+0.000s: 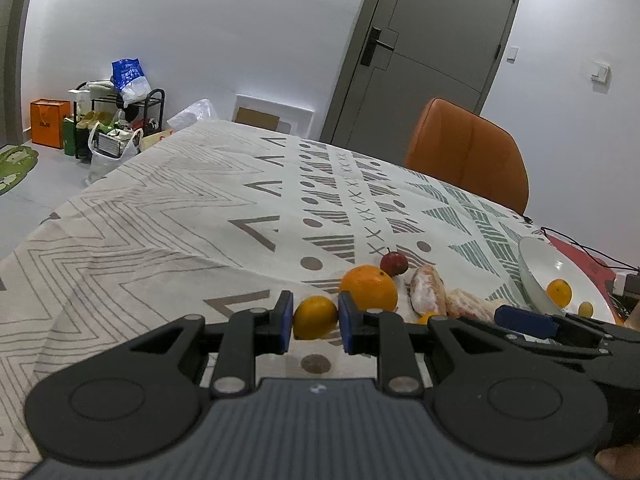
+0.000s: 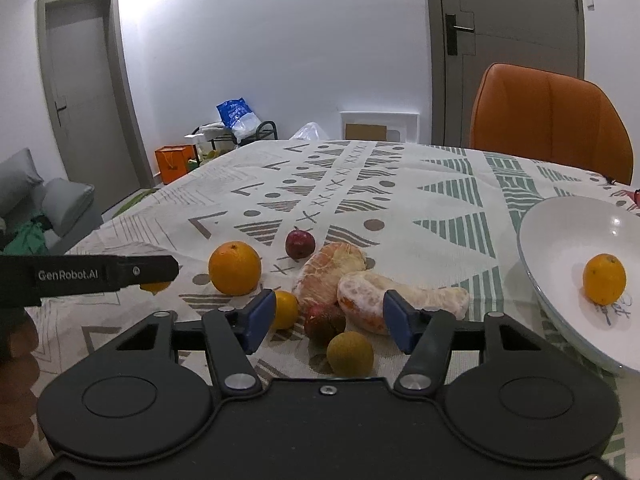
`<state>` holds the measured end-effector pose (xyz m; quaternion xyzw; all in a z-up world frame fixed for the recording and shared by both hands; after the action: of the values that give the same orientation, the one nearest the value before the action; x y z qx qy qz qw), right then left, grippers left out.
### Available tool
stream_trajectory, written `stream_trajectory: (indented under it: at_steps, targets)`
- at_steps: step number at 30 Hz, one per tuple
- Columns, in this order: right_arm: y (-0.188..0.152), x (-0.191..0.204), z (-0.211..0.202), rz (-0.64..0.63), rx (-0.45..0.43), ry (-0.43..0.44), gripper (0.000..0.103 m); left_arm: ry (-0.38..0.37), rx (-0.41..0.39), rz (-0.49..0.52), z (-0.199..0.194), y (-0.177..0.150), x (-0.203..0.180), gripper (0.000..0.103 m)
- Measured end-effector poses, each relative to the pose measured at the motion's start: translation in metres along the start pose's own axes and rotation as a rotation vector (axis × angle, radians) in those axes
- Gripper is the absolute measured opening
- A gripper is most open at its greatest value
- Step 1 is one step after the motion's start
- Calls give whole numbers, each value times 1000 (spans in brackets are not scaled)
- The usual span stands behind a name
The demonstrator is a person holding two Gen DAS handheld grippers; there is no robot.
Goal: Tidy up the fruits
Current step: 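Grasp a small tangerine with the left gripper while the right gripper grasps another apricot, then carry both fruits to the bowl while the right gripper releases its apricot inside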
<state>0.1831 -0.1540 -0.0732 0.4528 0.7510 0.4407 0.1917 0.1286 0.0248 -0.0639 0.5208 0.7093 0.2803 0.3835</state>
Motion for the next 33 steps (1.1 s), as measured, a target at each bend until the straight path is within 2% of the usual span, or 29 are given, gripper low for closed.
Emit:
stream_trajectory:
  at_steps: [5, 7, 9, 11, 21, 33]
  targets:
    - [-6, 2, -4, -3, 17, 1, 57, -1, 4, 4, 0, -1, -2, 22]
    - [-12, 0, -3, 4, 39, 5, 50, -5, 5, 6, 1, -2, -4, 22]
    - [-18, -4, 1, 16, 64, 3, 29, -12, 6, 9, 0, -2, -6, 22]
    - [-18, -7, -2, 25, 58, -7, 23, -21, 4, 13, -1, -2, -9, 22]
    - [-14, -6, -22, 43, 18, -3, 23, -65, 3, 29, -4, 2, -25, 22]
    - [-1, -39, -57, 113, -94, -12, 23, -71, -4, 120, -4, 3, -72, 22]
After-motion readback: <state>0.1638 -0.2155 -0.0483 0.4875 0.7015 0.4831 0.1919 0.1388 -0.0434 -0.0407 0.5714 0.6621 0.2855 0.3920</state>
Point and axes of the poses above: each gripper's, at about its wrist camera, not at the fingertips, and z roughly the way its jaws point, x to its left, y to its top, the point moved 6 cm from there along z, roughly the way its jaws point, and after that the axes turned 1 degree about y, right-handed, at the moved point
